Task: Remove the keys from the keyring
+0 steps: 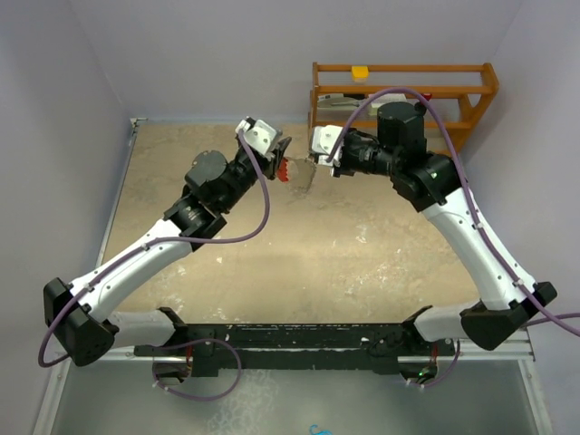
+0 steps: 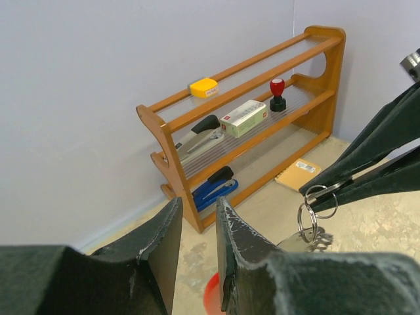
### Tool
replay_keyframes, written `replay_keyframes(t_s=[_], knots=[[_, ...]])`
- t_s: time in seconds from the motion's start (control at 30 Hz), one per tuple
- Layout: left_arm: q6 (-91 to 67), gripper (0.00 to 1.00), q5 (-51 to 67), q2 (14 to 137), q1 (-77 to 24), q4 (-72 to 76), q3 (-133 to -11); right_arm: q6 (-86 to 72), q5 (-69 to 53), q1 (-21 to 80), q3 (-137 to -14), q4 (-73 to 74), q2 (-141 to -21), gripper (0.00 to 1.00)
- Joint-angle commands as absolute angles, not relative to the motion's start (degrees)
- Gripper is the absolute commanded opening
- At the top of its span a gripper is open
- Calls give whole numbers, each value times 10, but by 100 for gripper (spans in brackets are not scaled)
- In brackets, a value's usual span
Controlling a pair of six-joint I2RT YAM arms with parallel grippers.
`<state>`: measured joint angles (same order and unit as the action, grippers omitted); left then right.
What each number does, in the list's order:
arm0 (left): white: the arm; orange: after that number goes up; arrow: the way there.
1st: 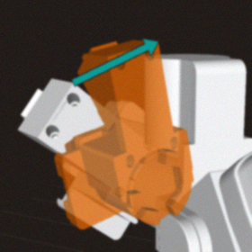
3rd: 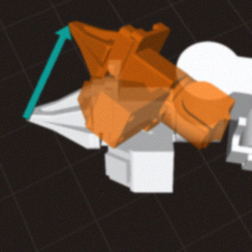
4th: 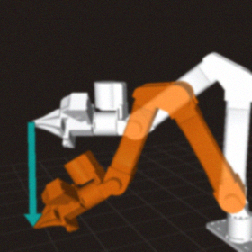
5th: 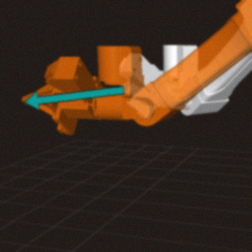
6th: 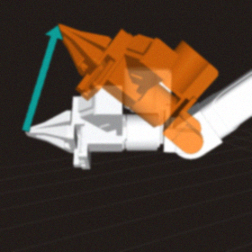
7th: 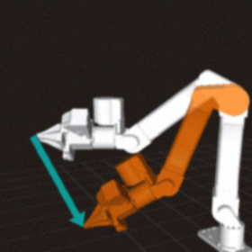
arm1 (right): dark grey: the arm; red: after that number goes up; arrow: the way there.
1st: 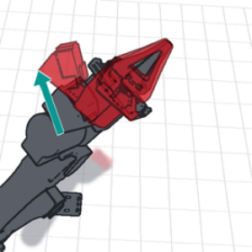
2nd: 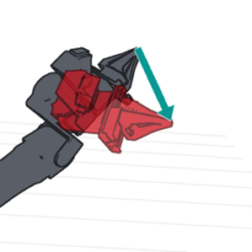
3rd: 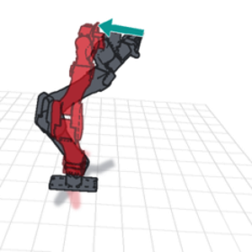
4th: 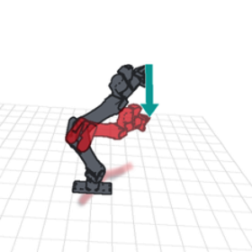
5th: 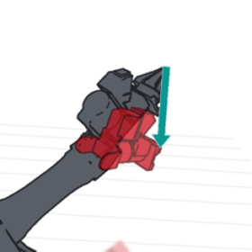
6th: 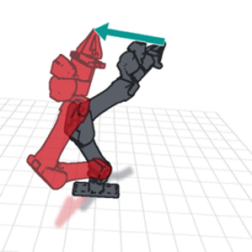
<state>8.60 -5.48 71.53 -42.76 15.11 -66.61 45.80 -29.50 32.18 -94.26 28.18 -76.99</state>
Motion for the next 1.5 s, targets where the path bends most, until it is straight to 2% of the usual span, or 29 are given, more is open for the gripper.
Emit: replay_keyframes(t_s=[0.0, 0.23, 0.47, 0.73, 1.13, 1.47], knots=[[106, 24, -41, 679, -424, 129, -673, 519, -262, 321, -1000, 395, -777, 0], [84, 25, 33, 683, -424, 114, -685, 531, -216, 323, -1066, 479, -815, 0], [56, 24, 82, 699, -424, 107, -689, 532, -196, 323, -1083, 494, -823, 0], [33, 24, 130, 694, -424, 116, -678, 528, -194, 325, -1064, 472, -815, 0], [13, 24, 136, 710, -424, 172, -645, 521, -175, 332, -1052, 454, -817, 0], [6, 13, 134, 739, -424, 181, -648, 521, -166, 335, -1035, 440, -810, 0]])
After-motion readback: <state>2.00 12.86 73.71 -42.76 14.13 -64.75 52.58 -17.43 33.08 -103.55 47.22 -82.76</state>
